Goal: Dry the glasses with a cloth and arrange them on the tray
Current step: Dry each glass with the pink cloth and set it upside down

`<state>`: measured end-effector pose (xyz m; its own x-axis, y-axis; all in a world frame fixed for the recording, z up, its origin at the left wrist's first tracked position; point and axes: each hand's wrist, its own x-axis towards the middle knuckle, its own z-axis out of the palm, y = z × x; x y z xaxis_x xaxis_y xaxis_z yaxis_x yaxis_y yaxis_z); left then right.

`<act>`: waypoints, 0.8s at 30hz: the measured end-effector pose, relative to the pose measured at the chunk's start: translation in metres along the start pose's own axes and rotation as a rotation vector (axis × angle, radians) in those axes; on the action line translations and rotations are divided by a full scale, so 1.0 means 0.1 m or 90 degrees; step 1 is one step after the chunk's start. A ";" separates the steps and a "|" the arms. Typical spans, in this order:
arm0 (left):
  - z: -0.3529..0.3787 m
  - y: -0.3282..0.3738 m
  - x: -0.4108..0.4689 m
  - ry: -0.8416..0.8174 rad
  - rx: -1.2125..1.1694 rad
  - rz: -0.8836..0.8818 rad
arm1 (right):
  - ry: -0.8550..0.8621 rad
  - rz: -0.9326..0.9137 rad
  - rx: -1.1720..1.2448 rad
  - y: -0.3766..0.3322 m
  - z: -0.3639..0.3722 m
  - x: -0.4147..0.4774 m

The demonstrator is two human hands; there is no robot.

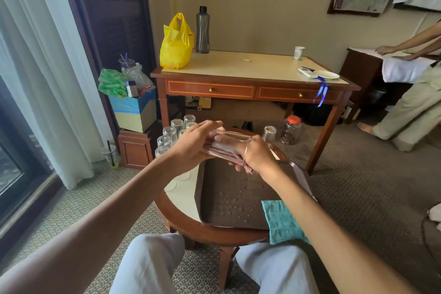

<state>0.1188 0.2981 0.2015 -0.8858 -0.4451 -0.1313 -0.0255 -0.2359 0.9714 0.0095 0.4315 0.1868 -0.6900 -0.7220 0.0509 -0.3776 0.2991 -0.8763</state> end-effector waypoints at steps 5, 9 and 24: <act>-0.04 -0.01 -0.04 -0.017 -0.022 -0.183 | 0.277 -0.396 -0.467 -0.16 -0.10 -0.11; -0.01 0.00 -0.03 0.076 0.058 -0.078 | 0.274 -0.310 -0.398 -0.14 -0.02 -0.09; -0.14 -0.08 -0.01 -0.021 0.055 -0.129 | 0.293 -0.335 -0.546 -0.04 0.01 -0.04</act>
<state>0.1261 0.2878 0.1914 -0.8734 -0.3672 -0.3200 -0.2424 -0.2422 0.9395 0.0139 0.4326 0.1894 -0.4136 -0.6389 0.6487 -0.8715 0.4840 -0.0790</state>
